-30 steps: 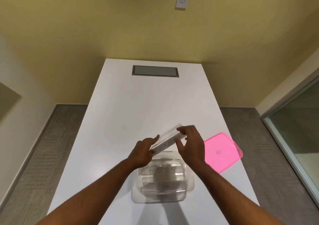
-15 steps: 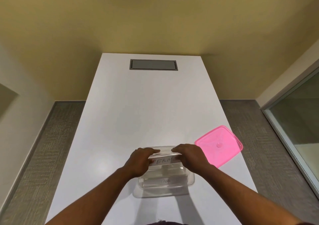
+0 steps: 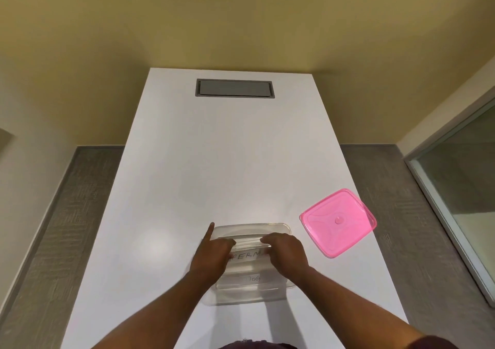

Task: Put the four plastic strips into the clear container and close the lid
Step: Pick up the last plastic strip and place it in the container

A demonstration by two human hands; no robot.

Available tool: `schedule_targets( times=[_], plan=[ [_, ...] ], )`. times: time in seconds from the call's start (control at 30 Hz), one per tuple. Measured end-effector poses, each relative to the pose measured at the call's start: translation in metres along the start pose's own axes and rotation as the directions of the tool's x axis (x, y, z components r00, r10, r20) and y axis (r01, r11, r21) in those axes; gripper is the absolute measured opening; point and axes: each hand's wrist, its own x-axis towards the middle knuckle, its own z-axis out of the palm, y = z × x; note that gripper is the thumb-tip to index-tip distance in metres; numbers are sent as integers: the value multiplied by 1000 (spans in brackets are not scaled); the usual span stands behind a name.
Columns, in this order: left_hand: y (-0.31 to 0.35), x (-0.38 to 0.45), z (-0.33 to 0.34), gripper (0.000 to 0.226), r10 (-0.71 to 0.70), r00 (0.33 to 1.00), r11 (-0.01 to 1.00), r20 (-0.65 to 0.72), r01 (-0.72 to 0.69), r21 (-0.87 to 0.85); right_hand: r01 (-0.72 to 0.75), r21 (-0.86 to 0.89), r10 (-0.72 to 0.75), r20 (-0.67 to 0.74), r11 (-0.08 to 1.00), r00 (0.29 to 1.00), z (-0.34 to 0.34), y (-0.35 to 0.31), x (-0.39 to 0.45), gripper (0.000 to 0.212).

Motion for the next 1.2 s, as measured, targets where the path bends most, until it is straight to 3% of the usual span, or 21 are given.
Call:
schedule_targets(
  times=[0.4, 0.63, 0.83, 0.93, 1.07, 1.13, 1.2],
  plan=[
    [2, 2, -3, 45, -84, 996, 987, 36, 78, 137, -29, -35, 30, 49, 999, 998, 15, 2, 12, 39],
    [7, 5, -4, 50, -133, 988, 985, 81, 123, 122, -35, -62, 38, 52, 997, 998, 17, -2, 11, 43],
    [8, 1, -6, 38, -128, 985, 986, 115, 114, 124, 27, -44, -23, 91, 999, 996, 15, 4, 11, 46],
    [11, -1, -11, 36, -110, 991, 987, 74, 100, 127, 39, 73, -39, -6, 997, 999, 10, 9, 4, 42],
    [24, 5, -17, 23, -79, 994, 990, -80, 88, 113, 54, 236, 8, -252, 970, 968, -2, 15, -11, 20],
    [36, 14, -17, 17, -84, 979, 996, -187, 83, -12, 35, 275, 66, -351, 961, 934, -11, 20, -16, 10],
    [54, 25, -18, 15, -202, 954, 939, -223, 124, -322, -18, 294, 140, -401, 956, 905, -20, 29, -19, 6]
  ],
)
